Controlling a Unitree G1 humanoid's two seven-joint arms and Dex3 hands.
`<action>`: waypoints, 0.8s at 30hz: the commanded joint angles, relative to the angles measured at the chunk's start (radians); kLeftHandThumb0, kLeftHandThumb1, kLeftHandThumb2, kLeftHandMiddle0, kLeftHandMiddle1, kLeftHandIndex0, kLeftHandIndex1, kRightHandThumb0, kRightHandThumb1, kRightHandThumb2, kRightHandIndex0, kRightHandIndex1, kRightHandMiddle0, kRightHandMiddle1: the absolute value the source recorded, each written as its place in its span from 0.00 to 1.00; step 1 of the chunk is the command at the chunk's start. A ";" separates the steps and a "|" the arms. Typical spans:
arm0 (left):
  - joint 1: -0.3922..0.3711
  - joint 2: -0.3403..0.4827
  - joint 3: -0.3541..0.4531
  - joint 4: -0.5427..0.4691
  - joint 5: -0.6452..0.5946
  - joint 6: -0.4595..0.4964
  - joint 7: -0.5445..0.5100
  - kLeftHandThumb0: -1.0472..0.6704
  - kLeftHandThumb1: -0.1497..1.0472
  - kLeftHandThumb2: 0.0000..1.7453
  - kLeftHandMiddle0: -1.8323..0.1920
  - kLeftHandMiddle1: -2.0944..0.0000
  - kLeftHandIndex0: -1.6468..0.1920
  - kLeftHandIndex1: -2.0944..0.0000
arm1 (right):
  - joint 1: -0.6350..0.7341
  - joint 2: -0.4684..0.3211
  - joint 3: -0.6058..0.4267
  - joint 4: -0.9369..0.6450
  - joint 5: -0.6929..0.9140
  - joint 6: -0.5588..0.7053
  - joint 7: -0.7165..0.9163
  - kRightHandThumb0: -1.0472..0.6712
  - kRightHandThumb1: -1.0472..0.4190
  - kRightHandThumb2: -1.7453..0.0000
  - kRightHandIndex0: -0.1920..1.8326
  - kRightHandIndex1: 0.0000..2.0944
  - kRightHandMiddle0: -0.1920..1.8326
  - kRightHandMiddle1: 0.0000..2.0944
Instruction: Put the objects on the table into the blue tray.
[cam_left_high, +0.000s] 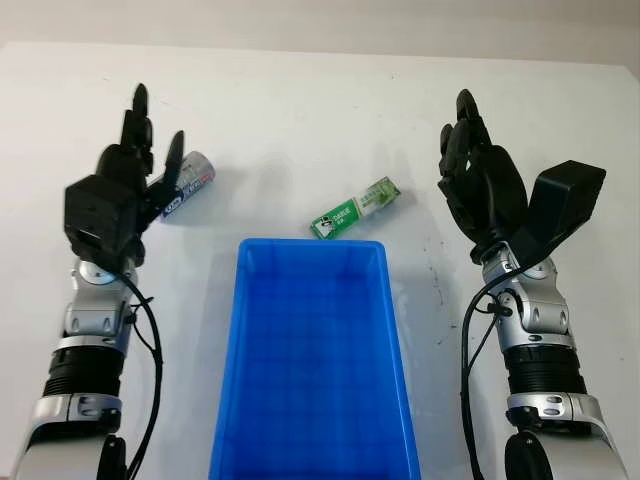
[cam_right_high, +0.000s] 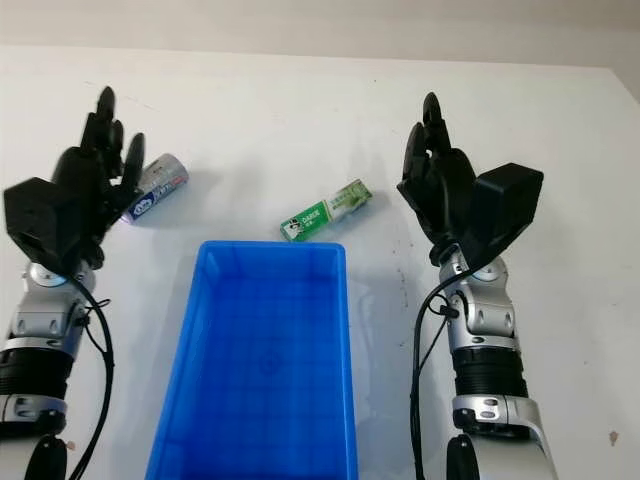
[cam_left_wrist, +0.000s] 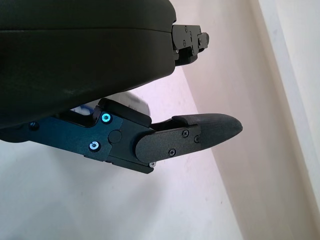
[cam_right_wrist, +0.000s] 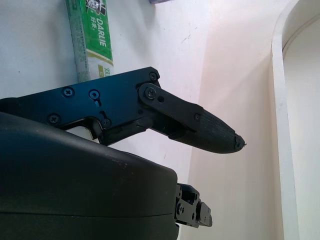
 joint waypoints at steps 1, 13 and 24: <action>0.025 -0.007 -0.009 -0.029 0.003 0.013 0.001 0.22 1.00 0.36 0.96 0.98 0.95 0.98 | 0.008 -0.004 -0.001 -0.034 -0.001 0.002 -0.002 0.20 0.00 0.53 0.00 0.00 0.00 0.00; -0.002 -0.030 -0.024 0.005 -0.014 -0.001 -0.025 0.22 1.00 0.34 0.95 0.97 0.95 0.97 | 0.012 -0.023 -0.016 -0.039 0.014 0.020 0.015 0.20 0.00 0.56 0.00 0.00 0.00 0.00; 0.014 -0.021 -0.027 -0.010 -0.014 -0.012 -0.031 0.21 1.00 0.35 0.95 0.97 0.95 0.97 | -0.260 -0.271 0.120 0.111 -0.235 -0.202 0.172 0.40 0.13 0.97 0.14 0.08 0.06 0.24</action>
